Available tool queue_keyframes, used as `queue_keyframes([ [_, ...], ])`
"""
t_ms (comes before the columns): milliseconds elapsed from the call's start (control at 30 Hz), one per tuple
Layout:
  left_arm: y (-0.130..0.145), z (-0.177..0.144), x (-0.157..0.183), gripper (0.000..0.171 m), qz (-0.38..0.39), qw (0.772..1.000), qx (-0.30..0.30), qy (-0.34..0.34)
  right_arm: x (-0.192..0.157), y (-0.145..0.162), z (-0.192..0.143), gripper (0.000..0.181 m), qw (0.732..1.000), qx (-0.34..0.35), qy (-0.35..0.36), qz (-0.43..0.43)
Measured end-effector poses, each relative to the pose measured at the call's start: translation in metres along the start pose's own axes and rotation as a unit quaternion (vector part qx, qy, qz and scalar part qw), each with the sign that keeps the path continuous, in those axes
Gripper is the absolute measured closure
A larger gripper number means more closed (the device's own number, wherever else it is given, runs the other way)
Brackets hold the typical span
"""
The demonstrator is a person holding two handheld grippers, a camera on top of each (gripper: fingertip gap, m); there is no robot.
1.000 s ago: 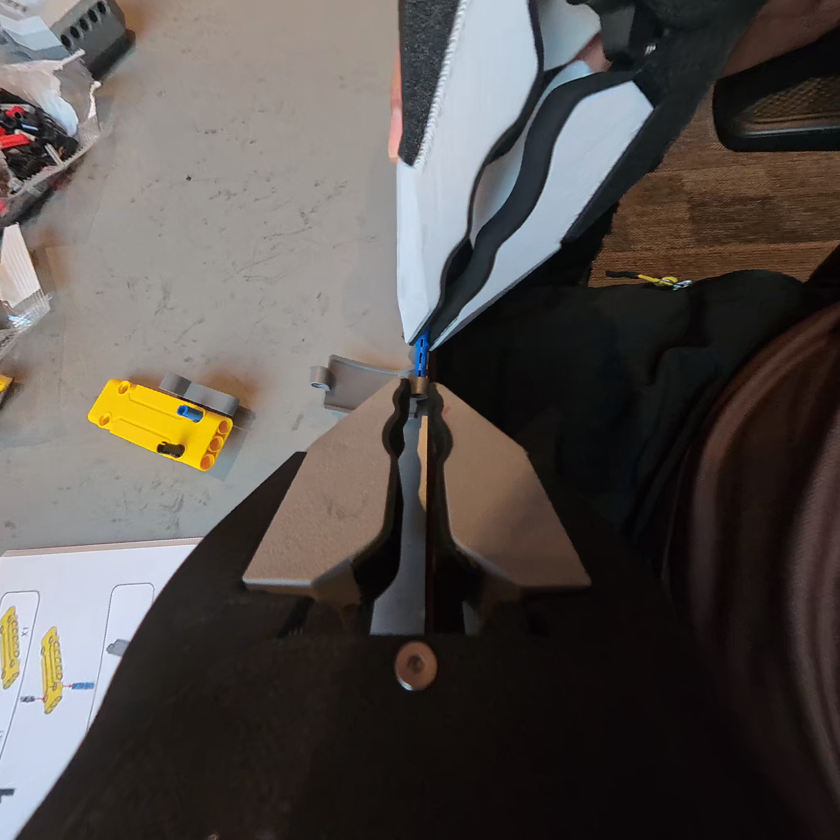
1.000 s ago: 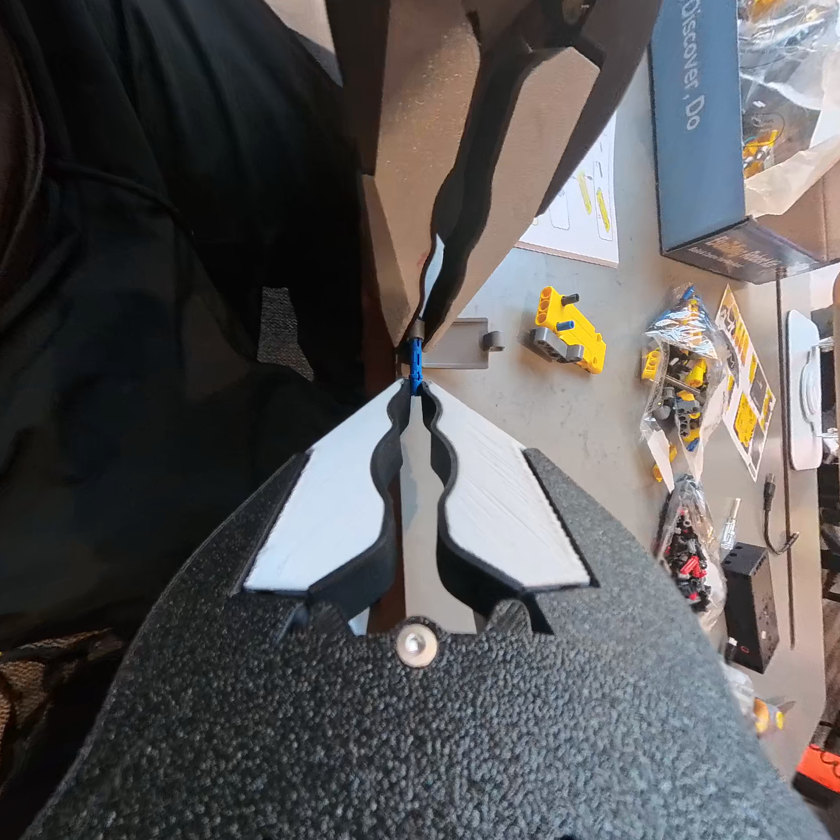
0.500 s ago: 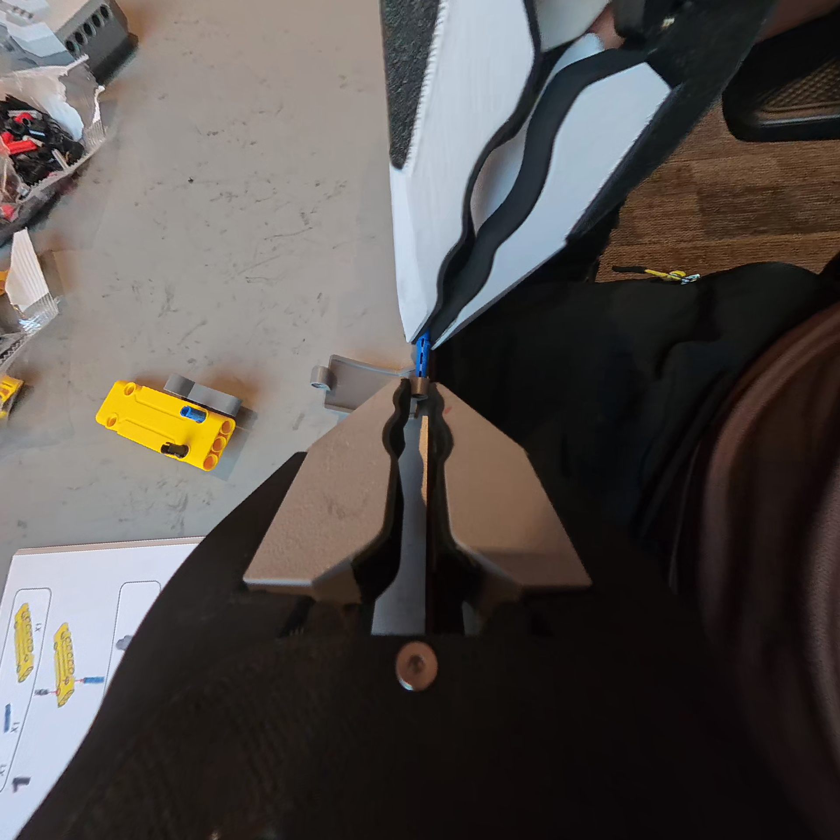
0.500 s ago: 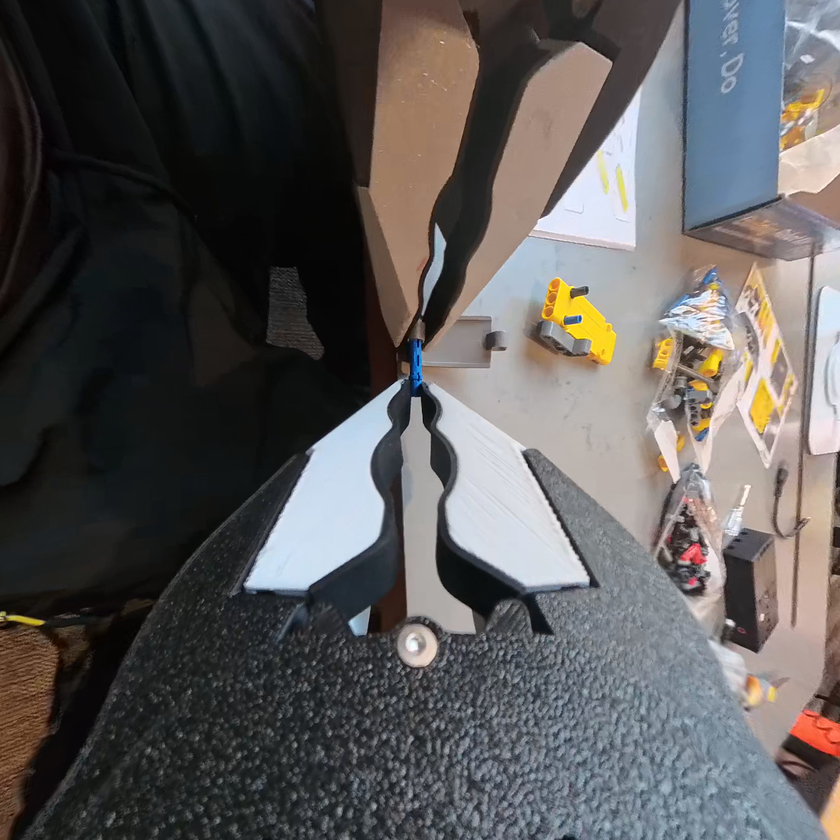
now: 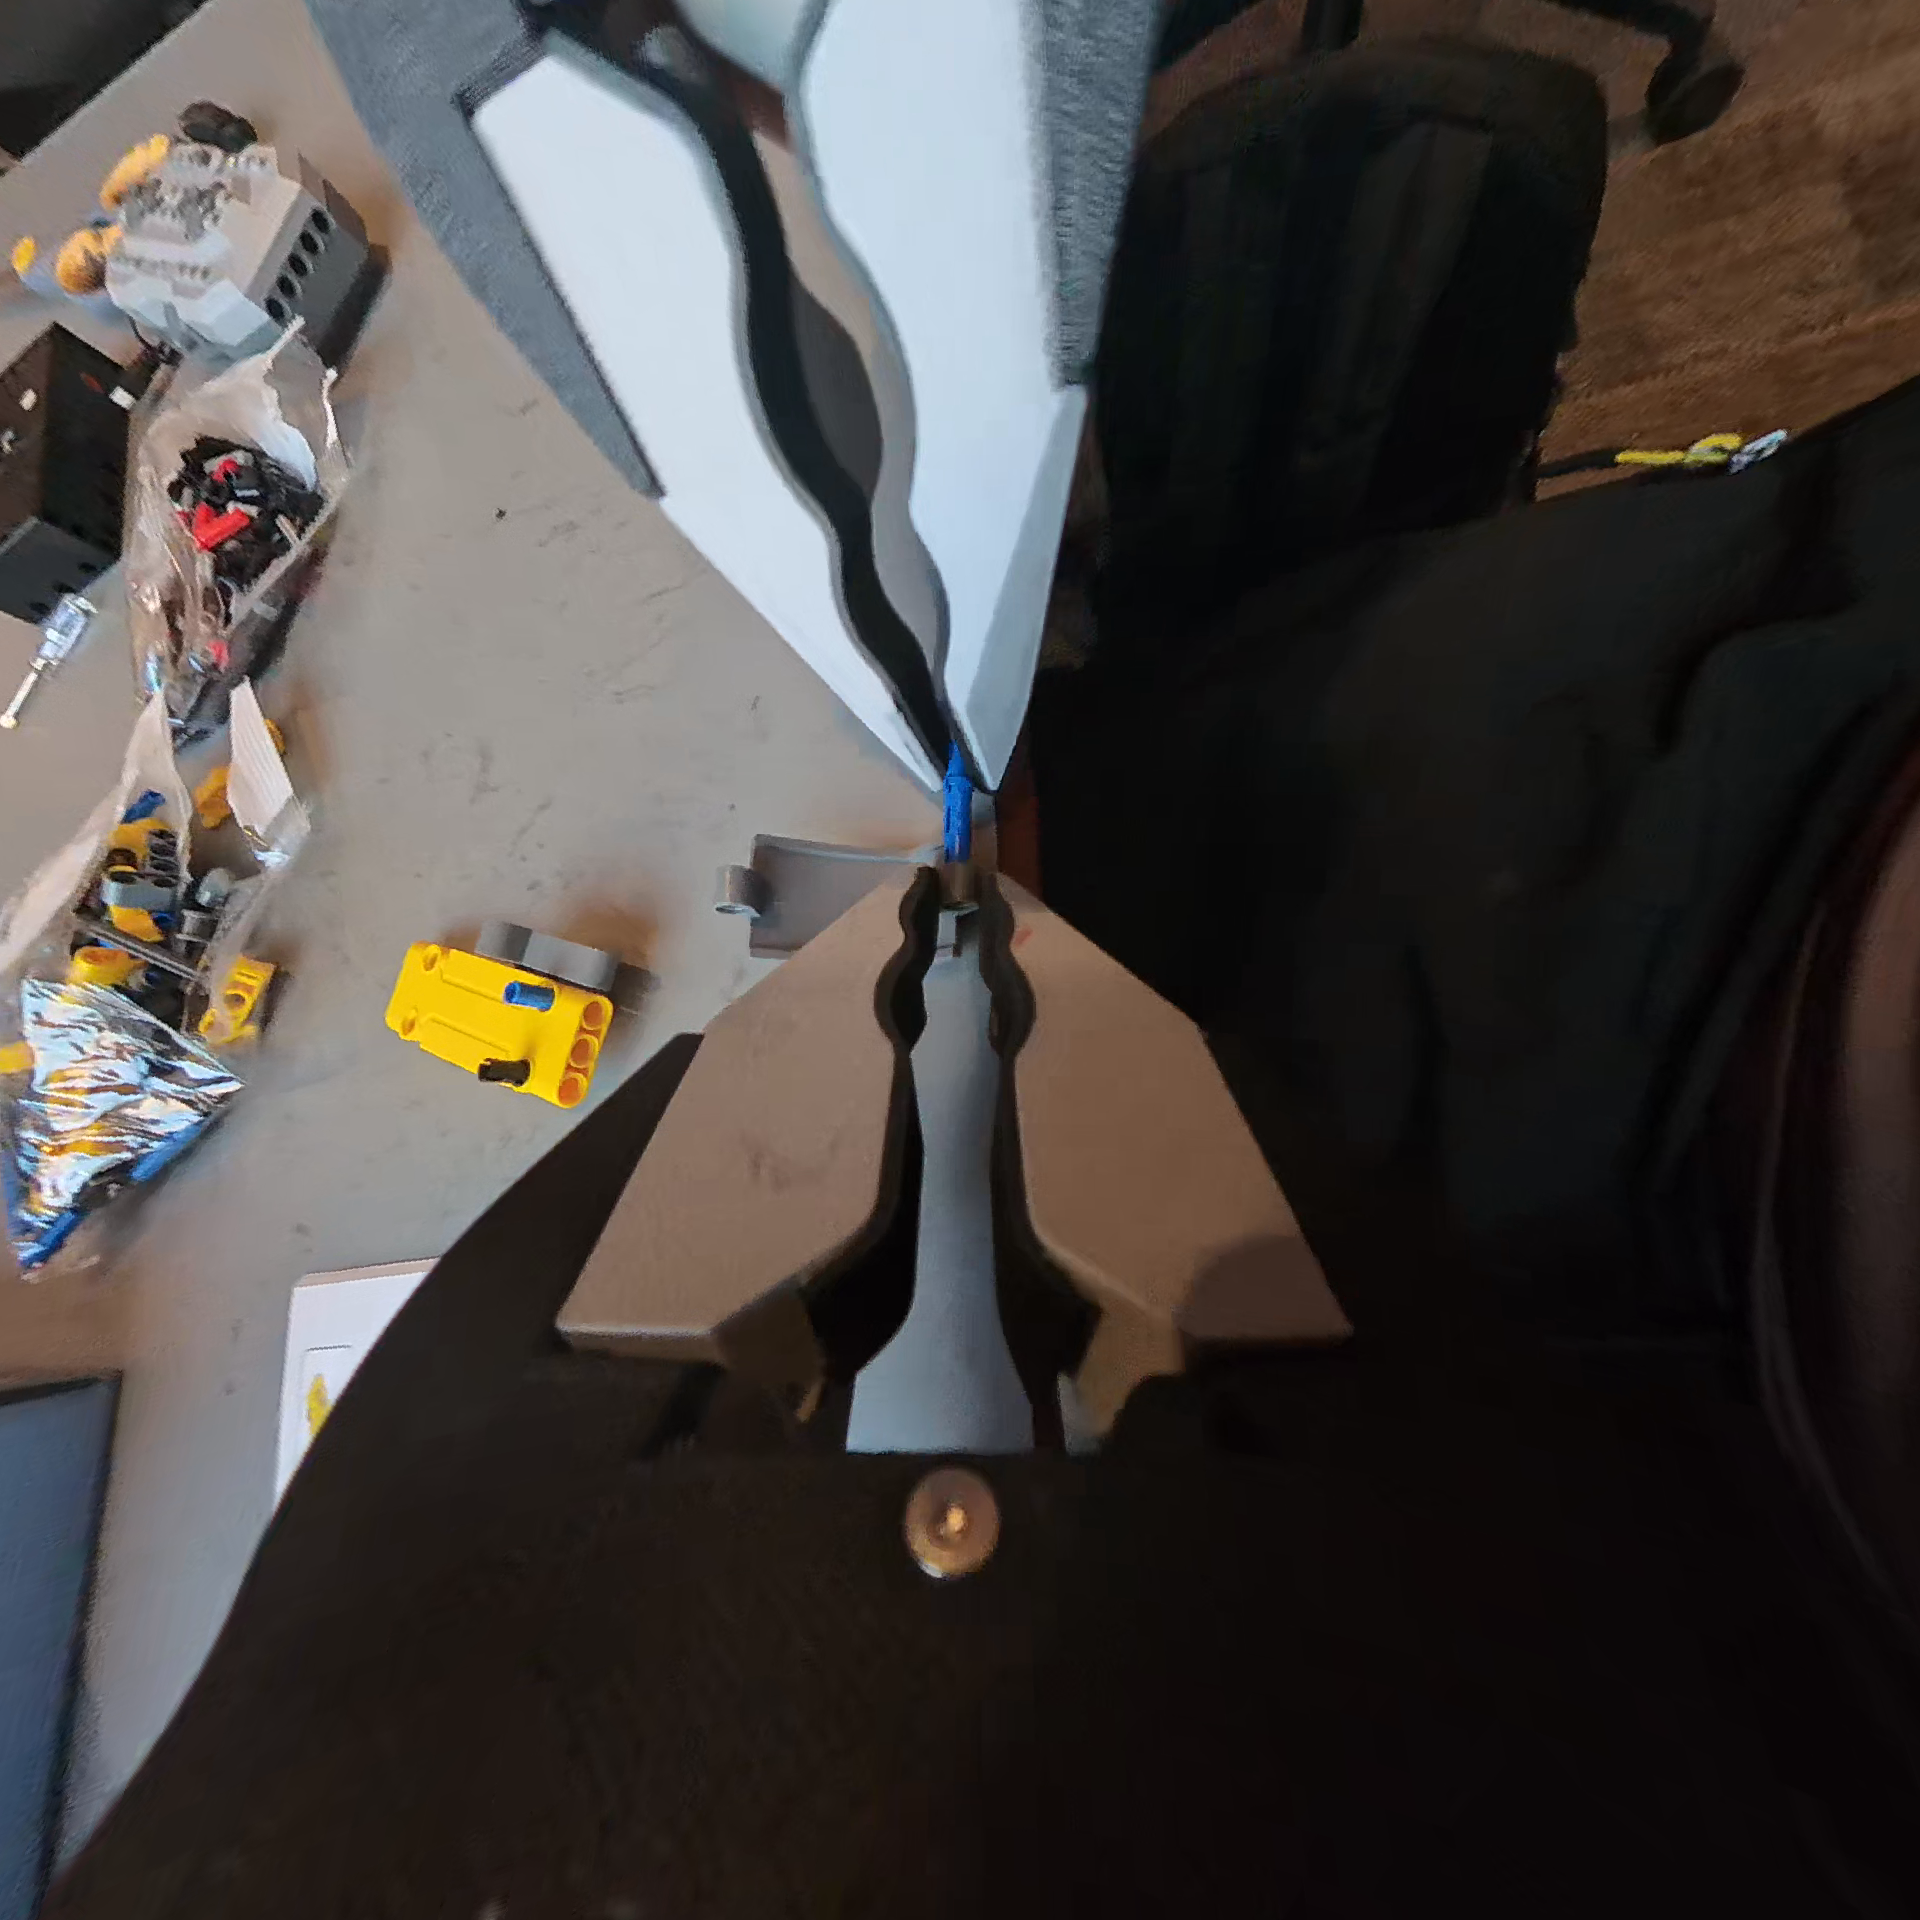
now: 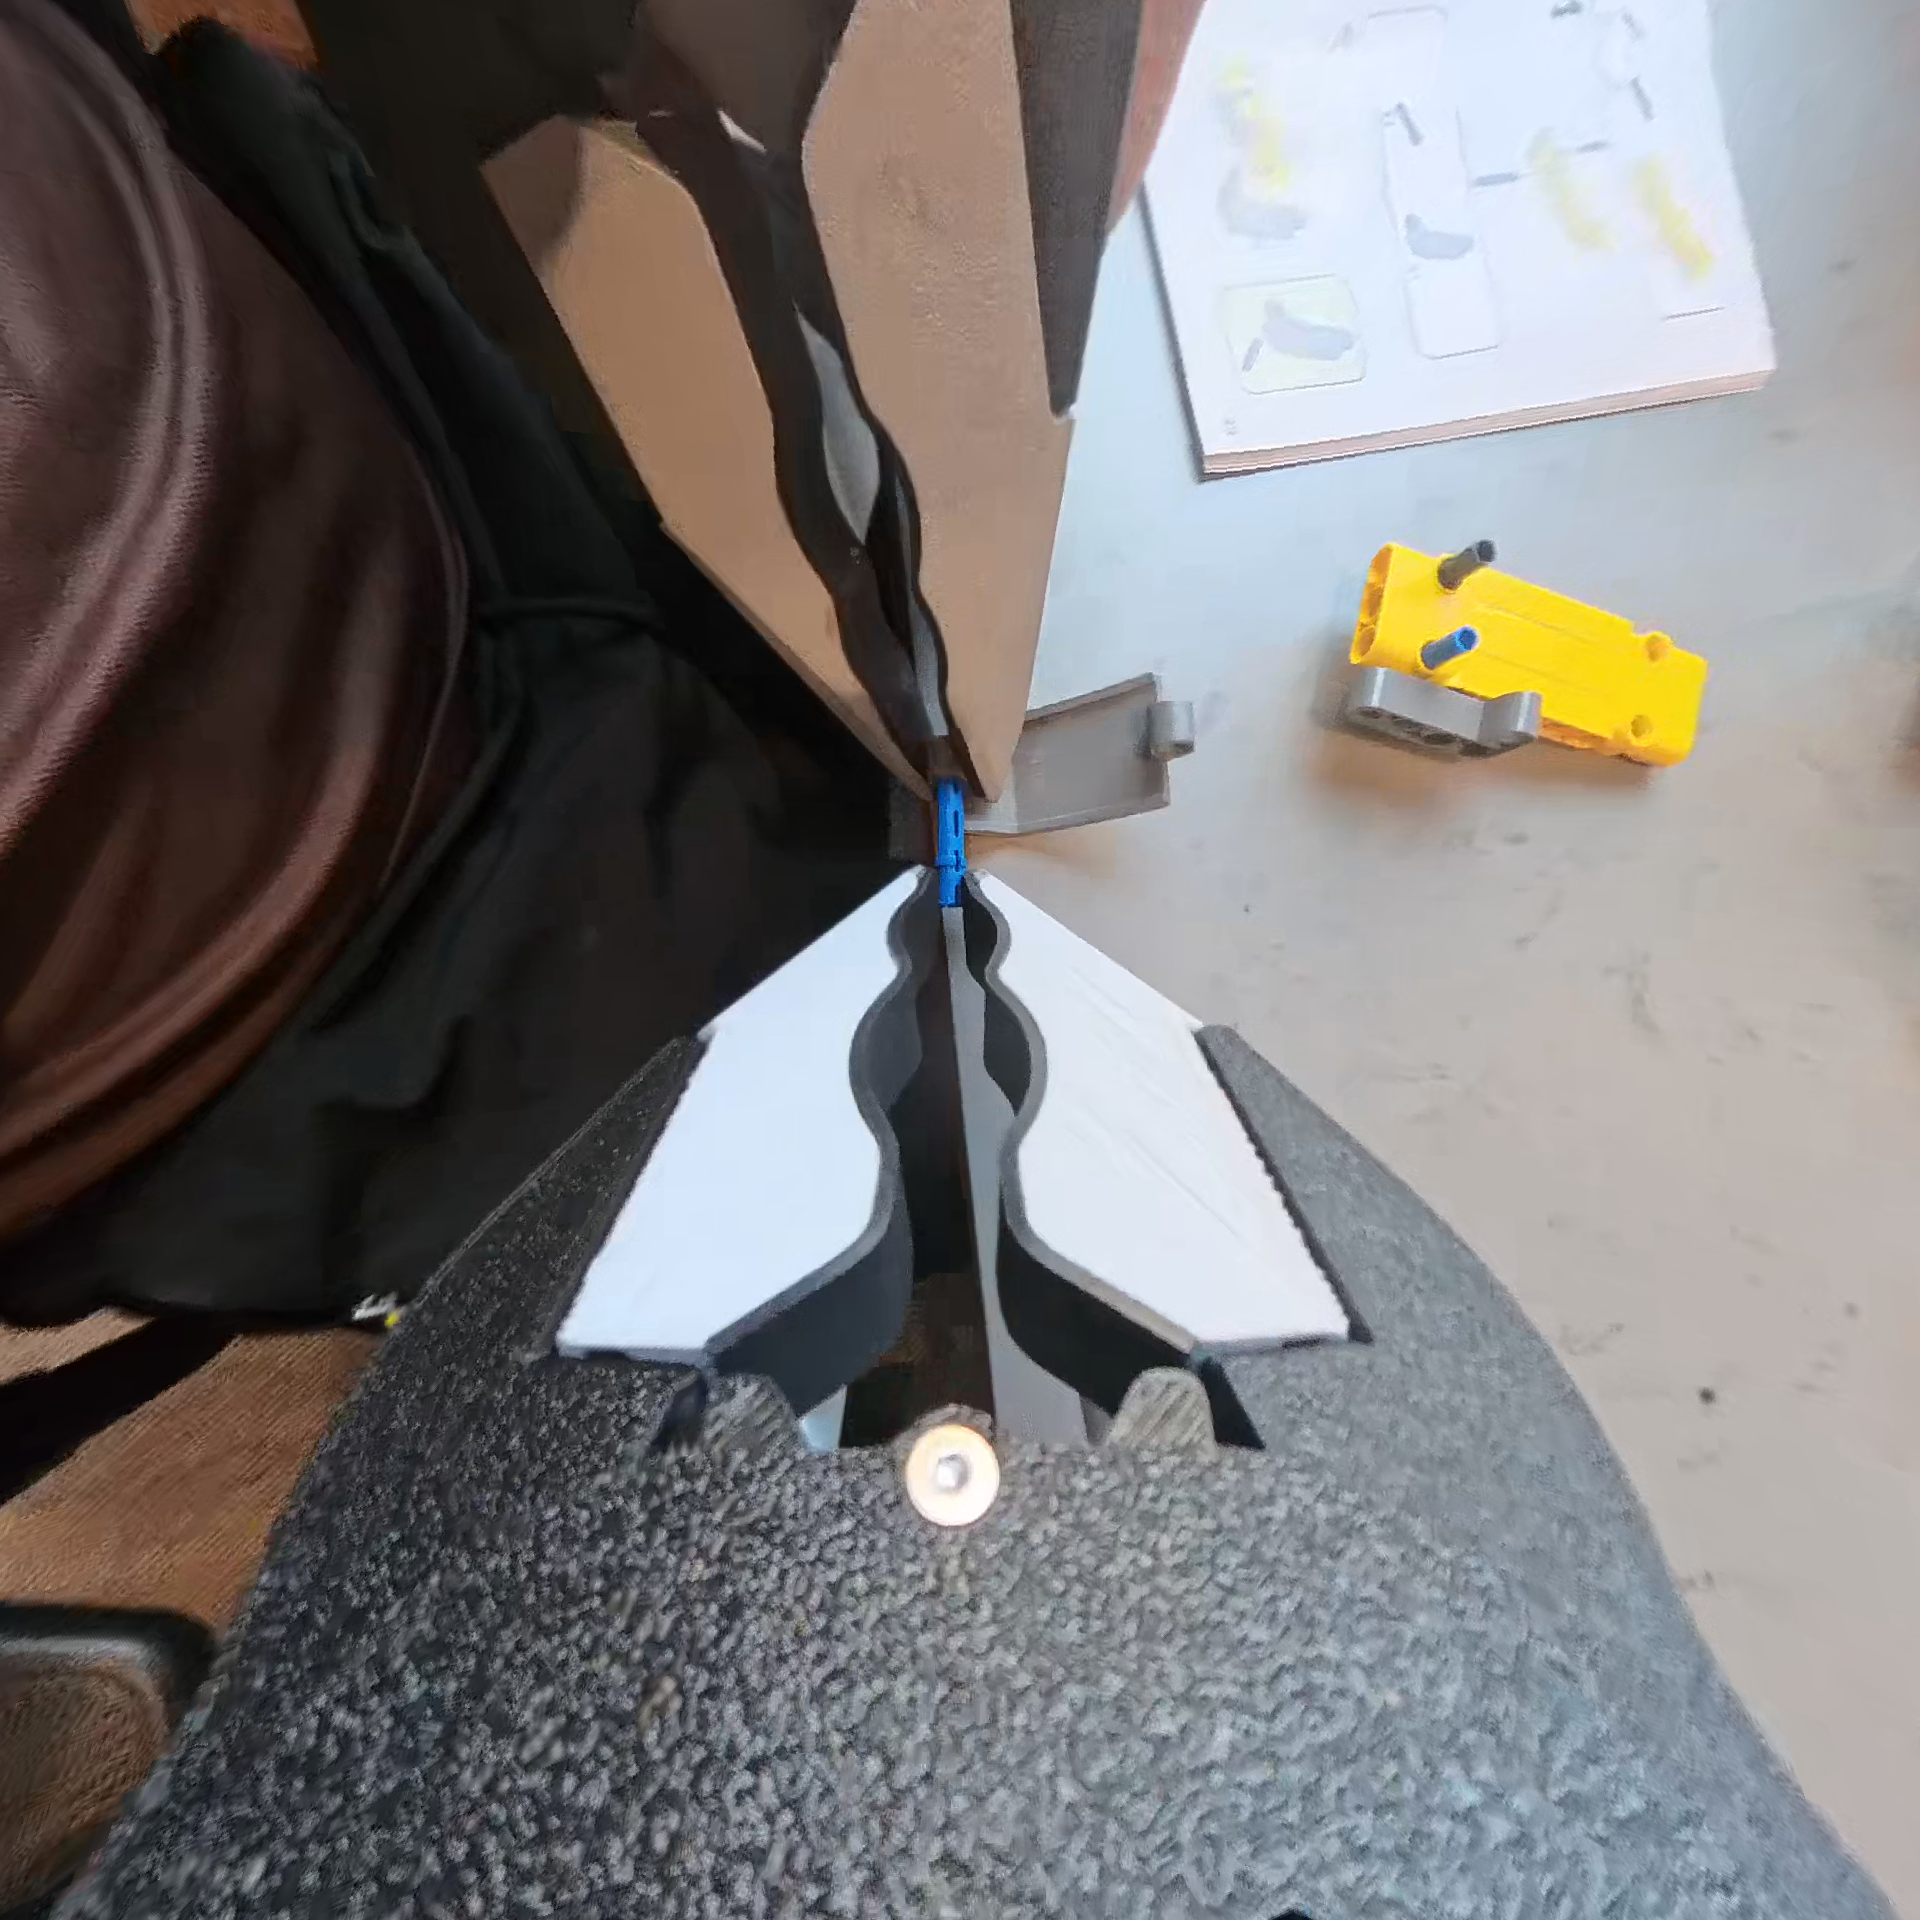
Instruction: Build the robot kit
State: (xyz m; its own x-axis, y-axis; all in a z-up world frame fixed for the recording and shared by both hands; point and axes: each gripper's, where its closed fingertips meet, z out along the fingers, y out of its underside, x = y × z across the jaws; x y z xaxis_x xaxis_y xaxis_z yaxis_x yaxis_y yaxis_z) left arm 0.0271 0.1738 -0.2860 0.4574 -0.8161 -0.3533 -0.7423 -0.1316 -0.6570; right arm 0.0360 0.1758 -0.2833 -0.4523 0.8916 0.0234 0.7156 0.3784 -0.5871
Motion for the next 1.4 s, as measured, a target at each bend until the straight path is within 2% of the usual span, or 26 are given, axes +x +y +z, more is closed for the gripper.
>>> queue_keyframes([
  [133,-0.001,0.001,0.001,0.167,0.038,0.999,-0.002,-0.006,-0.004,0.001,-0.002,0.177,0.993,-0.035,-0.095,0.057],
  [233,-0.001,0.001,0.004,0.166,0.077,0.997,-0.004,-0.018,-0.008,0.001,-0.003,0.177,0.978,-0.072,-0.163,0.108],
  [300,-0.001,0.001,0.004,0.166,0.076,0.997,0.0,-0.019,-0.009,0.0,-0.003,0.178,0.969,-0.084,-0.19,0.136],
  [467,-0.001,0.001,0.004,0.166,0.053,0.999,0.008,-0.009,-0.005,-0.012,-0.005,0.177,0.956,-0.041,-0.216,0.192],
  [600,-0.001,0.001,0.003,0.166,0.022,1.0,0.01,-0.001,-0.004,-0.012,-0.006,0.177,0.972,-0.029,-0.169,0.158],
  [767,0.002,0.001,-0.007,0.167,-0.039,0.999,0.003,-0.001,0.004,-0.008,-0.004,0.178,0.983,0.05,-0.084,0.155],
  [967,0.004,0.0,-0.01,0.167,-0.049,0.999,0.006,0.01,0.006,-0.011,-0.002,0.177,0.962,0.179,-0.026,0.206],
  [1200,0.004,-0.006,-0.003,0.167,-0.013,0.999,0.027,0.044,-0.002,-0.016,-0.001,0.177,0.953,0.22,0.004,0.207],
  [1300,0.003,-0.02,0.001,0.166,0.006,0.995,0.068,0.077,-0.003,-0.028,-0.004,0.176,0.951,0.25,0.021,0.178],
  [1400,0.003,-0.032,-0.005,0.166,-0.014,0.99,0.1,0.096,-0.002,-0.041,-0.01,0.177,0.956,0.257,0.044,0.135],
])
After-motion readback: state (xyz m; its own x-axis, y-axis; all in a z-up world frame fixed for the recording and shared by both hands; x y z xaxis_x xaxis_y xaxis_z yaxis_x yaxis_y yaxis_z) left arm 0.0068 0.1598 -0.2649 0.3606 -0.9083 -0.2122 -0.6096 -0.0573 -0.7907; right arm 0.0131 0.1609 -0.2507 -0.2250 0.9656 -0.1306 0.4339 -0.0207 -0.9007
